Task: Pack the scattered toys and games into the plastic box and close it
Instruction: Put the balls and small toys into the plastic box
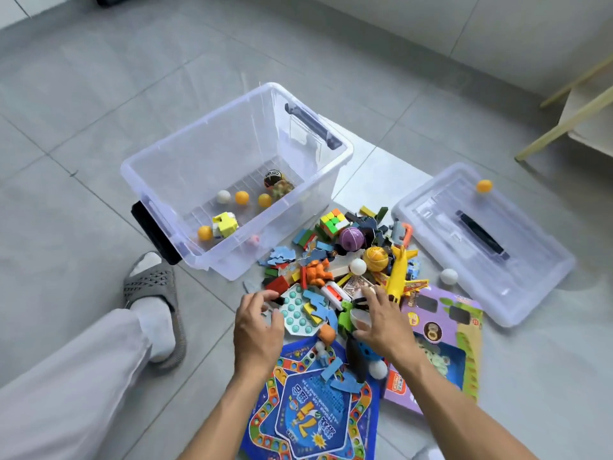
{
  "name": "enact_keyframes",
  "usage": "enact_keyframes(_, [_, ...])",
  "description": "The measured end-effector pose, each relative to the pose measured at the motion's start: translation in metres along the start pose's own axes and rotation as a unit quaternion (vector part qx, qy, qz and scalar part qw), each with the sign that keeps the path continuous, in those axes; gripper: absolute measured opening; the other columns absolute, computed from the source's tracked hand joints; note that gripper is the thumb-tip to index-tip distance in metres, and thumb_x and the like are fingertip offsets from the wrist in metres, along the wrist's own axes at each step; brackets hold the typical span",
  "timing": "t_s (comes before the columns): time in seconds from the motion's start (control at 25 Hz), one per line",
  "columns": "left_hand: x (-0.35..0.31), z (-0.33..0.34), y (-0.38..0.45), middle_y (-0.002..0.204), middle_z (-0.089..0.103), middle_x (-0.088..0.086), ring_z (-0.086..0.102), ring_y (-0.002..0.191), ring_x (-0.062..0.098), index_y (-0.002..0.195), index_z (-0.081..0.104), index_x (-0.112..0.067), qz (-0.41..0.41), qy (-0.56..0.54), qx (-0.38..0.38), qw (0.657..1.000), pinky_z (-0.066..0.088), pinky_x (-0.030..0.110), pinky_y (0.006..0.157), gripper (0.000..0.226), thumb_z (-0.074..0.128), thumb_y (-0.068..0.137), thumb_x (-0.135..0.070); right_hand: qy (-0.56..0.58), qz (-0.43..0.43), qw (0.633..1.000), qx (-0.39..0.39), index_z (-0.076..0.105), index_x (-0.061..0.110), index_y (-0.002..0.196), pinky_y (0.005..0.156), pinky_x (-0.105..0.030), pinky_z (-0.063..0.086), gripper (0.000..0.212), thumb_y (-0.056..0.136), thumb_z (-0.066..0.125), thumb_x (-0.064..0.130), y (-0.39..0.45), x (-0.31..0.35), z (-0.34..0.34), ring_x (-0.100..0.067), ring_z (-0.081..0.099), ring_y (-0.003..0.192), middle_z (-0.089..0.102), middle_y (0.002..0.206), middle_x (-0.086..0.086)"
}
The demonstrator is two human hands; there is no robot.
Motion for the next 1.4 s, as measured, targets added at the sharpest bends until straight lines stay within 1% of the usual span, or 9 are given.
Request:
enact_keyframes(0.2, [0.001,0.018,-0.007,0.101,0.061,-0.008,0.059,0.092,0.007,0.097,0.062,-0.026,-0.02,0.012,0.079,0.997,0.046,0.02,0.073,0.02,0.057,0.088,-0.009,-0.026,0.0,0.999,-0.047,0.021,0.031,0.146,0.089,-0.043,0.043,0.081,0.08,0.065,0.045,0.012,-0.006,0.011,-0.029,0.05,0.114,0.045,0.134,-0.007])
enact_keyframes(0.32, [-0.011,0.013,-0.003,0.096,0.064,-0.011,0.059,0.086,0.0,0.096,0.064,-0.026,-0.021,0.004,0.093,0.995,0.043,0.008,0.063,0.018,0.058,0.087,-0.011,0.119,-0.004,0.991,-0.062,0.037,0.029,0.137,0.083,-0.037,0.047,0.07,0.074,0.065,0.043,0.005,0.004,-0.007,-0.024,0.052,0.102,0.05,0.118,-0.003])
enact_keyframes(0.48, [-0.04,0.005,-0.009,0.103,0.067,-0.007,0.064,0.087,0.004,0.105,0.06,-0.035,-0.066,-0.056,0.192,0.978,0.053,0.021,0.072,0.016,0.061,0.09,-0.03,0.33,-0.115,0.937,-0.017,0.048,0.041,0.122,0.083,-0.031,0.053,0.06,0.067,0.073,0.039,-0.02,0.064,-0.059,-0.014,0.056,0.098,0.048,0.109,0.004])
enact_keyframes(0.56, [-0.07,-0.015,-0.019,0.111,0.069,-0.003,0.069,0.093,0.014,0.112,0.054,-0.04,-0.084,-0.158,0.234,0.956,0.058,0.032,0.078,0.023,0.059,0.091,-0.045,0.405,-0.164,0.9,0.004,0.051,0.042,0.121,0.083,-0.026,0.055,0.059,0.069,0.077,0.038,-0.043,0.096,-0.098,-0.008,0.06,0.098,0.051,0.114,0.005])
enact_keyframes(0.68, [-0.113,-0.06,-0.043,0.107,0.074,0.004,0.072,0.092,0.018,0.12,0.052,-0.033,-0.082,-0.311,0.261,0.91,0.055,0.024,0.067,0.026,0.054,0.095,-0.041,0.484,-0.196,0.852,-0.037,0.051,0.037,0.126,0.074,-0.023,0.057,0.064,0.067,0.075,0.037,-0.094,0.121,-0.149,-0.003,0.064,0.094,0.054,0.118,0.005])
enact_keyframes(0.92, [-0.144,-0.102,-0.105,0.12,0.067,0.008,0.067,0.108,0.024,0.127,0.05,-0.032,-0.014,-0.329,0.347,0.878,0.057,0.038,0.083,0.044,0.064,0.088,-0.046,0.424,-0.257,0.855,-0.154,0.055,0.033,0.113,0.064,-0.024,0.056,0.047,0.072,0.077,0.037,-0.193,0.135,-0.199,-0.007,0.068,0.081,0.068,0.096,0.011])
enact_keyframes(1.04, [-0.15,-0.096,-0.117,0.129,0.059,0.017,0.061,0.115,0.035,0.137,0.045,-0.03,-0.018,-0.432,0.416,0.8,0.052,0.056,0.09,0.06,0.068,0.081,-0.035,0.458,-0.265,0.837,-0.136,0.061,0.033,0.107,0.063,-0.037,0.059,0.038,0.071,0.074,0.037,-0.208,0.141,-0.2,-0.013,0.071,0.076,0.071,0.091,0.007])
enact_keyframes(1.2, [-0.148,-0.089,-0.109,0.116,0.062,0.018,0.064,0.101,0.033,0.126,0.056,-0.022,-0.022,-0.494,0.356,0.793,0.056,0.041,0.081,0.058,0.073,0.071,-0.027,0.465,-0.274,0.83,-0.143,0.063,0.039,0.102,0.061,-0.034,0.059,0.034,0.069,0.071,0.038,-0.203,0.146,-0.2,-0.013,0.071,0.075,0.071,0.088,0.009])
enact_keyframes(1.4, [-0.149,-0.078,-0.096,0.12,0.06,0.019,0.062,0.104,0.033,0.132,0.052,-0.02,-0.057,-0.527,0.356,0.769,0.051,0.042,0.086,0.062,0.073,0.074,-0.025,0.462,-0.267,0.839,-0.103,0.057,0.034,0.111,0.069,-0.042,0.059,0.045,0.07,0.074,0.029,-0.184,0.145,-0.201,-0.015,0.071,0.082,0.07,0.096,0.008])
Point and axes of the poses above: each hand's wrist, its own y-axis towards the middle knuckle, its own z-axis out of the palm, x = y × z, the point moved 6 cm from there along y, towards the middle knuckle
